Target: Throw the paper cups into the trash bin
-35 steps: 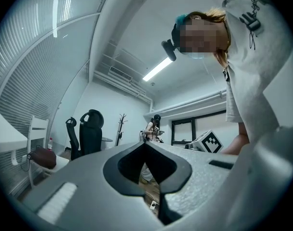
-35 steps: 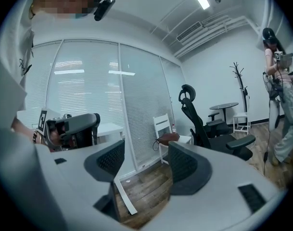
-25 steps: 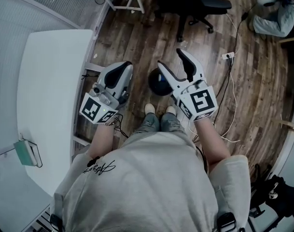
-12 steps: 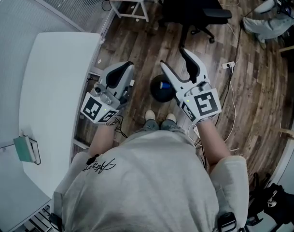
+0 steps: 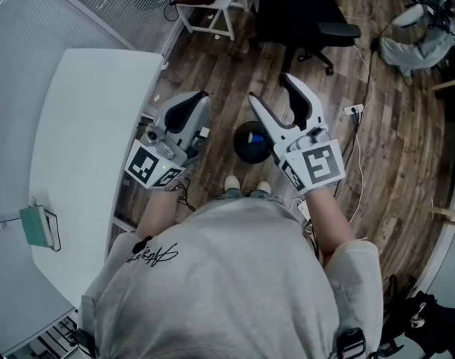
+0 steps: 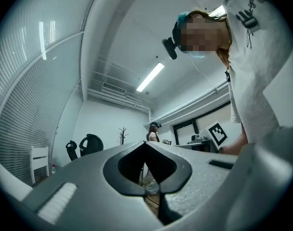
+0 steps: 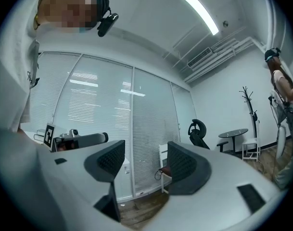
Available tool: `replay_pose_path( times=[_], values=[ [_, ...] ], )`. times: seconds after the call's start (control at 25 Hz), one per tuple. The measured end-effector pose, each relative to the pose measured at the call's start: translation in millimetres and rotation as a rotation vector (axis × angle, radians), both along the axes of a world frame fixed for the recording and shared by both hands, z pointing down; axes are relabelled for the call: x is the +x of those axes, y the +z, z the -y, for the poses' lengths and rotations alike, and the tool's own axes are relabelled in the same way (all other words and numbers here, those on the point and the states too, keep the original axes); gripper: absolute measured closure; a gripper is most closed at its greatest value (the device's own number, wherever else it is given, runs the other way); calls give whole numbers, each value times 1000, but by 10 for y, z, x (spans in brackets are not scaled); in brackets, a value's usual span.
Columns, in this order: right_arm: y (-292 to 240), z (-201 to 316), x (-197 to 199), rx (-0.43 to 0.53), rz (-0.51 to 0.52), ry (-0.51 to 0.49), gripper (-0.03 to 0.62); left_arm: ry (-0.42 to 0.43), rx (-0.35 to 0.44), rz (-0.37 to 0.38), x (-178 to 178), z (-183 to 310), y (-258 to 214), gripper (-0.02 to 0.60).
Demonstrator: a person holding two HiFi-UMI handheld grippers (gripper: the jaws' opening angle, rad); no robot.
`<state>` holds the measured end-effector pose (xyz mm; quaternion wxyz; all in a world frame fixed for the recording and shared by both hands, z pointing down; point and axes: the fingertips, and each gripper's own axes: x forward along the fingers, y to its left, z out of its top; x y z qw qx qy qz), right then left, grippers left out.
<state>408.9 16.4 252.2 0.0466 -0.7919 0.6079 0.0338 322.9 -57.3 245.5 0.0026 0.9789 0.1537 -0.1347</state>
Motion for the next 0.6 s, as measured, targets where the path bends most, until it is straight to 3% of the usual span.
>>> replay_pose_path(
  times=[0.12, 0.24, 0.6],
  values=[
    [-42, 2, -10, 6, -3, -1, 326, 0, -1, -6, 1, 9, -12, 578],
    [-72, 4, -49, 12, -9, -6, 465, 0, 2, -6, -11, 14, -15, 578],
    [-139, 53, -149, 28, -17, -31, 534, 2, 8, -3, -35, 30, -33, 578]
  ],
)
